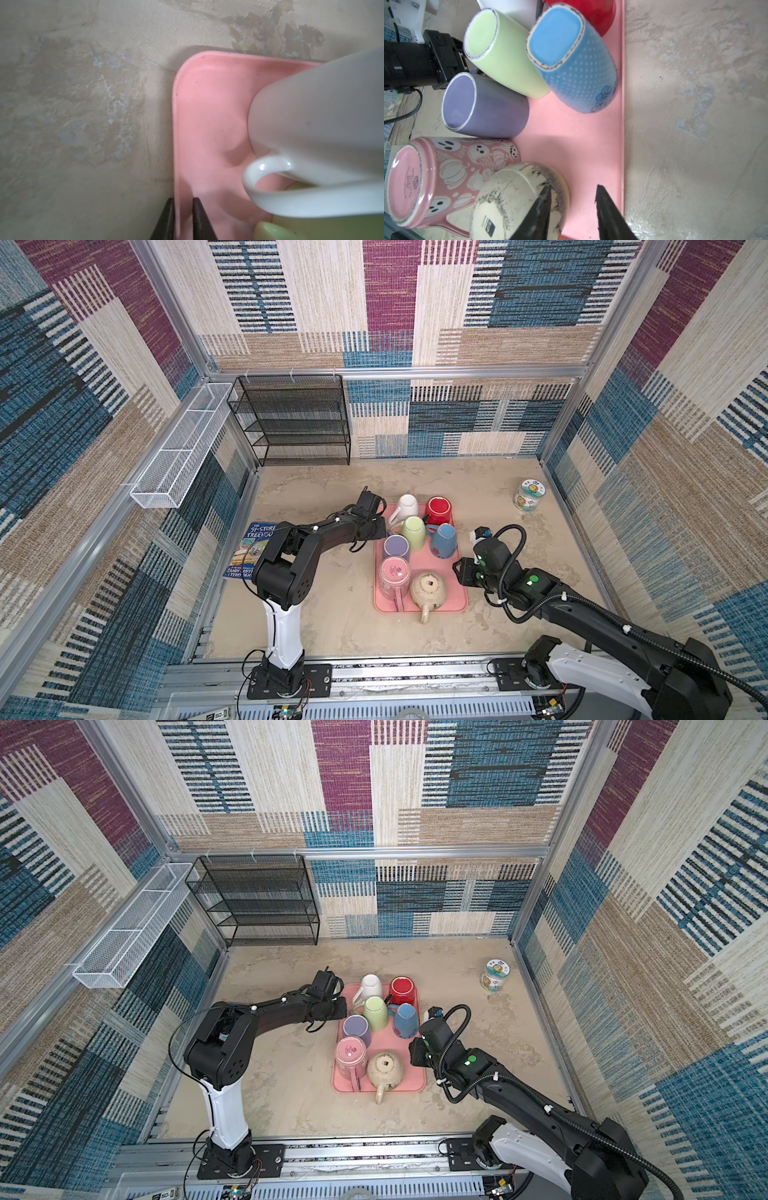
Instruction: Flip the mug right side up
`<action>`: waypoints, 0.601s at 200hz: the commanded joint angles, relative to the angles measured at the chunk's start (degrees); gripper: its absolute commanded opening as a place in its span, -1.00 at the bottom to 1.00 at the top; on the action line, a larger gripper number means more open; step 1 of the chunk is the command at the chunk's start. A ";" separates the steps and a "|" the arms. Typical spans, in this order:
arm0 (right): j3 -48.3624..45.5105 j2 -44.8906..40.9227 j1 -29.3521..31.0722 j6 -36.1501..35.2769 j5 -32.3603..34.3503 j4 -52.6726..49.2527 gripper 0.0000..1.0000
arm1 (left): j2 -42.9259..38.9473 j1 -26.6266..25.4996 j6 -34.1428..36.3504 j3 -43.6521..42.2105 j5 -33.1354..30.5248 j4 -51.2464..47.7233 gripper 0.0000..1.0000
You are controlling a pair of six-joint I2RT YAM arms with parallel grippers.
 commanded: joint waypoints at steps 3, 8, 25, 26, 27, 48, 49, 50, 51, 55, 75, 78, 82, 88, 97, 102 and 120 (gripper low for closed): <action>1.57 0.63 -0.05 -1.68 0.57 2.12 -0.23 | -0.43 0.09 1.67 -1.25 -1.13 -6.03 -0.94; 1.97 0.76 -0.09 -1.82 0.51 2.11 -0.22 | -0.55 -0.04 1.63 -1.49 -1.03 -6.04 -1.00; 3.20 1.29 -0.12 -2.48 0.51 2.10 -0.22 | -0.91 -0.13 1.42 -2.19 -0.77 -6.04 -1.00; 3.28 1.33 -0.09 -2.53 0.55 2.06 -0.22 | -0.93 -0.13 1.41 -2.21 -0.76 -6.04 -1.00; 3.41 1.39 -0.07 -2.60 0.57 2.03 -0.22 | -0.94 -0.13 1.41 -2.27 -0.76 -6.04 -1.00; 5.43 2.67 -0.05 -3.52 0.57 1.66 -0.22 | -1.79 -0.35 1.49 -3.19 -0.67 -6.03 -1.00; 5.49 2.72 -0.05 -3.58 0.58 1.66 -0.22 | -1.90 -0.37 1.49 -3.24 -0.63 -6.04 -1.00; 5.57 2.79 -0.05 -3.65 0.54 1.66 -0.22 | -1.95 -0.39 1.49 -3.31 -0.61 -6.04 -1.00; 5.61 2.87 -0.05 -3.69 0.56 1.66 -0.22 | -1.98 -0.39 1.49 -3.34 -0.60 -6.04 -1.00; 6.00 3.01 -0.05 -3.85 0.57 1.70 -0.22 | -2.15 -0.44 1.57 -3.57 -0.50 -6.06 -1.00; 7.08 3.84 -0.05 -4.41 0.80 1.92 -0.22 | -3.20 -0.90 1.76 -4.70 0.20 -6.04 -1.00; 7.19 3.91 -0.05 -4.49 0.84 2.00 -0.21 | -3.36 -1.05 1.82 -4.94 0.21 -6.08 -1.00; 7.32 4.09 -0.05 -4.56 0.85 2.09 -0.21 | -3.66 -1.16 1.91 -5.20 0.21 -6.04 -1.00; 7.52 4.24 -0.07 -4.68 0.87 2.10 -0.22 | -4.06 -1.39 2.11 -5.67 0.16 -6.04 -1.00; 7.69 4.35 -0.05 -4.93 1.12 2.10 -0.22 | -4.73 -1.66 2.28 -6.41 0.16 -6.04 -1.00; 7.80 4.42 -0.05 -4.99 1.27 2.10 -0.22 | -5.11 -1.78 2.37 -6.86 0.19 -6.04 -1.00; 7.93 4.12 -0.10 -5.43 1.89 2.10 -0.22 | -6.45 -2.22 2.63 -8.55 0.21 -6.04 -1.00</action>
